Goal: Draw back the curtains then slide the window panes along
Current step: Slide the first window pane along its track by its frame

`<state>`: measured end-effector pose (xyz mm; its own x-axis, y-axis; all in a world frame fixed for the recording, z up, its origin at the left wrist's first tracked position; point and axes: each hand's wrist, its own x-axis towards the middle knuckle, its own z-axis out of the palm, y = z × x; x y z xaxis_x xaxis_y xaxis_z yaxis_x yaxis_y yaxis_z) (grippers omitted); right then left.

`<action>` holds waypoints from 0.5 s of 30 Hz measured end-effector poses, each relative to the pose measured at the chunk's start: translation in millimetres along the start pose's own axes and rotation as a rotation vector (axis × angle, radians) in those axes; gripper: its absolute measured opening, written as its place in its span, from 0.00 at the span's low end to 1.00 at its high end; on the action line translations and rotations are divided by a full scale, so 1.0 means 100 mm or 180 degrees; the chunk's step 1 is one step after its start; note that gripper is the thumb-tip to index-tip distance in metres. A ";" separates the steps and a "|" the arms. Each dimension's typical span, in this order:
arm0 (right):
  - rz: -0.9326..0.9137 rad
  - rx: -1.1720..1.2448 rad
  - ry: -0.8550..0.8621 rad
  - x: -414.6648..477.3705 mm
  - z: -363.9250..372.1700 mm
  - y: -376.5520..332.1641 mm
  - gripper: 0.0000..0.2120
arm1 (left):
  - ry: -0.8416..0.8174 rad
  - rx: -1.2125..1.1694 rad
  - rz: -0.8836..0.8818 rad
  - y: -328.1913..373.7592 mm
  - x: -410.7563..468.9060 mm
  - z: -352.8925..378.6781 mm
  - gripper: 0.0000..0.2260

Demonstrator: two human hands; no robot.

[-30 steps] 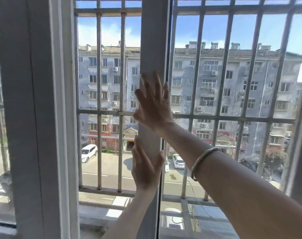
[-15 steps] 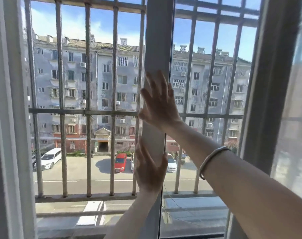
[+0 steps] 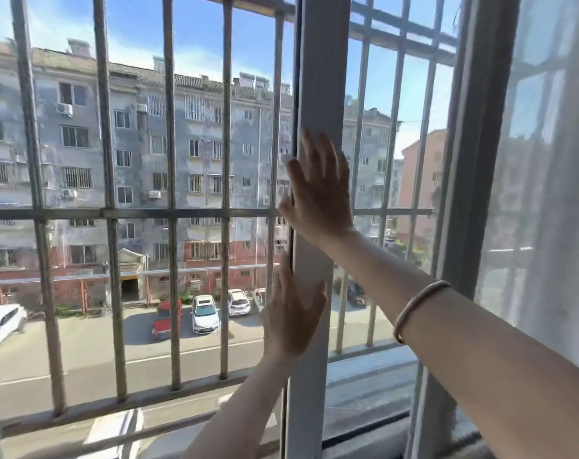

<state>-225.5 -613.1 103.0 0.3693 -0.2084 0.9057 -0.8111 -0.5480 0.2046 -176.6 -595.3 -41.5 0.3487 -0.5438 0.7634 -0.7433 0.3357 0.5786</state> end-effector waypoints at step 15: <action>-0.0228 -0.1126 -0.0316 0.10 0.18 -0.25 0.16 | -0.0511 -0.0664 0.0153 -0.12 0.00 -0.04 0.39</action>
<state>-193.9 -616.2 100.3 0.4589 -0.2668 0.8475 -0.8818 -0.2539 0.3975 -165.3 -595.9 -47.1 0.2084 -0.6330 0.7456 -0.6173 0.5062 0.6023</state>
